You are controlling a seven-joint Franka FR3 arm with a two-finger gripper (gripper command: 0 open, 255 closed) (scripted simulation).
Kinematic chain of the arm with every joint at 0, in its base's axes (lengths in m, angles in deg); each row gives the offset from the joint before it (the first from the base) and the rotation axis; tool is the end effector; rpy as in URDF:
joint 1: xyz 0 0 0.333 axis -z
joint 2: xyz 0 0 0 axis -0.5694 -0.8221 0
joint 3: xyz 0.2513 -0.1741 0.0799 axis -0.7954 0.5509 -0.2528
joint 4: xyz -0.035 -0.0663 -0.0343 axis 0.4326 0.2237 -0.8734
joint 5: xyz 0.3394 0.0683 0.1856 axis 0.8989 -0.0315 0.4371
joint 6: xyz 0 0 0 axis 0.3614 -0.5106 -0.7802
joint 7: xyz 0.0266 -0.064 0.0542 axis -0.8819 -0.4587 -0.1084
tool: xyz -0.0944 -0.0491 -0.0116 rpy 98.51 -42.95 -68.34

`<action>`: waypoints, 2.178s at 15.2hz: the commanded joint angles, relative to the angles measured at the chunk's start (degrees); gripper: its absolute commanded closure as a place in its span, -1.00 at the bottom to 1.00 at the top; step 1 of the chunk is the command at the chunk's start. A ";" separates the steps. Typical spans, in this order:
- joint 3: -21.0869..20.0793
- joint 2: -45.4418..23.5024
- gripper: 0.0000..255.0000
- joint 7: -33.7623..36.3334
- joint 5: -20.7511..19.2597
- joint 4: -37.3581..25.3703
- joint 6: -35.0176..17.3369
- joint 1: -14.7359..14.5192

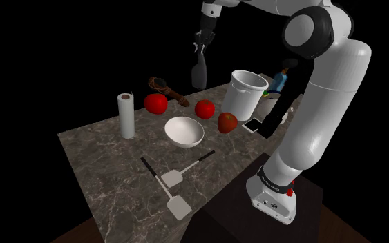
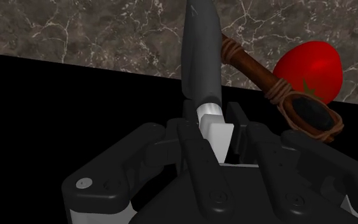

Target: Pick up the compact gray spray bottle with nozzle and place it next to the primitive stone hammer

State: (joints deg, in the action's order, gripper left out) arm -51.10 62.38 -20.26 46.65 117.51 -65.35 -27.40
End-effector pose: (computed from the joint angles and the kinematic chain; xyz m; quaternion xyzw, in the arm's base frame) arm 0.5989 -0.2056 0.5503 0.9987 -0.0479 0.0176 0.0058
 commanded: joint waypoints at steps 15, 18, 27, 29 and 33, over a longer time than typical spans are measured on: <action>-0.19 -0.58 1.00 -0.24 0.26 11.56 -12.17 -0.24; -0.24 -1.04 1.00 -0.34 0.41 13.27 -14.32 -0.24; -0.29 -1.52 1.00 -0.44 0.56 14.65 -16.17 -0.23; -0.29 -1.52 -1.00 -0.44 0.56 14.65 -16.17 -0.23; -0.29 -1.52 -1.00 -0.44 0.56 14.65 -16.17 -0.23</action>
State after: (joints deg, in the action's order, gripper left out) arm -51.39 60.86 -20.70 47.22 132.16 -81.53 -27.63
